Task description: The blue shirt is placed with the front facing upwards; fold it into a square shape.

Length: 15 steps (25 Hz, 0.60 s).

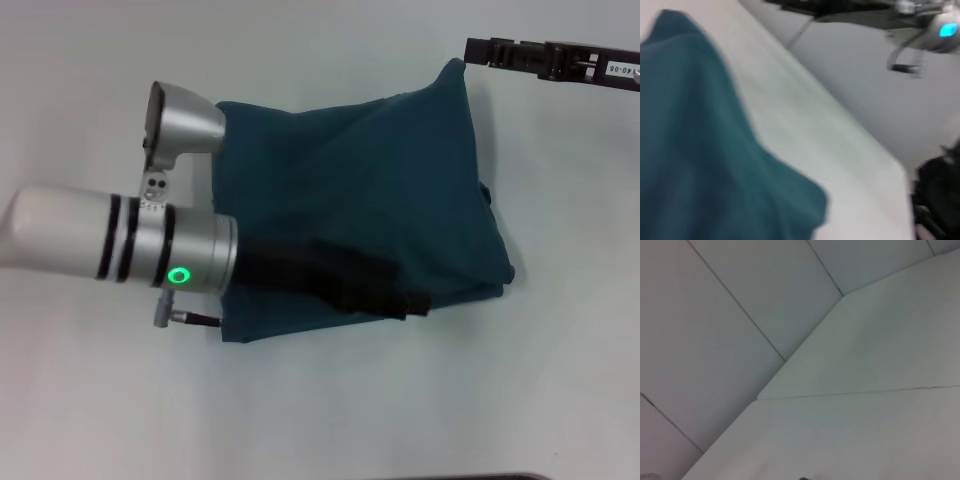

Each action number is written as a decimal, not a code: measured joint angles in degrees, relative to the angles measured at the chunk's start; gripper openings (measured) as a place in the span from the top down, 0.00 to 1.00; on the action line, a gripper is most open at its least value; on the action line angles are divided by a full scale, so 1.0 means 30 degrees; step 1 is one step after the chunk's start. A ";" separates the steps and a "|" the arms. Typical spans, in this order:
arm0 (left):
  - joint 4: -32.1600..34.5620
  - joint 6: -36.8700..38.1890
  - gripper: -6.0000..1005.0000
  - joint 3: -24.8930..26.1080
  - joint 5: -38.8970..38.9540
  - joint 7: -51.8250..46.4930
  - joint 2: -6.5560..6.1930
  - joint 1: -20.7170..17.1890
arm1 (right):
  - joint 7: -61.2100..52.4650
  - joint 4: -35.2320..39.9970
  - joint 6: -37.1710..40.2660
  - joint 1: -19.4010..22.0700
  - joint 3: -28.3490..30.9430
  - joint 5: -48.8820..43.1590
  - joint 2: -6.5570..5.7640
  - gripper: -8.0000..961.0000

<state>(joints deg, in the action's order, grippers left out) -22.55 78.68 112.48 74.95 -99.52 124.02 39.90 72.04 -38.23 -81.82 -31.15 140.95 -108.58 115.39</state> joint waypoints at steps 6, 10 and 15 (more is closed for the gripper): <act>-0.3397 0.3438 0.19 0.0762 0.0110 -0.0304 -0.0366 -0.2158 | 0.0474 0.0070 -0.0997 -0.0206 -0.0645 -0.0190 -0.0027 0.32; -0.4579 0.4281 0.19 0.2871 0.0138 -0.0401 -0.0611 -0.3577 | 0.0561 0.0346 -0.0971 -0.0429 -0.2210 -0.0194 0.0070 0.32; -0.4686 0.4826 0.19 0.4317 0.0060 -0.0314 -0.1180 -0.4305 | 0.0564 0.0923 -0.0679 -0.0872 -0.3627 -0.0194 0.0186 0.33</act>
<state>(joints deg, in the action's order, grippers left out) -36.60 93.16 125.43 75.13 -100.46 120.48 26.99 73.73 -35.46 -83.86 -33.77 130.07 -109.17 115.94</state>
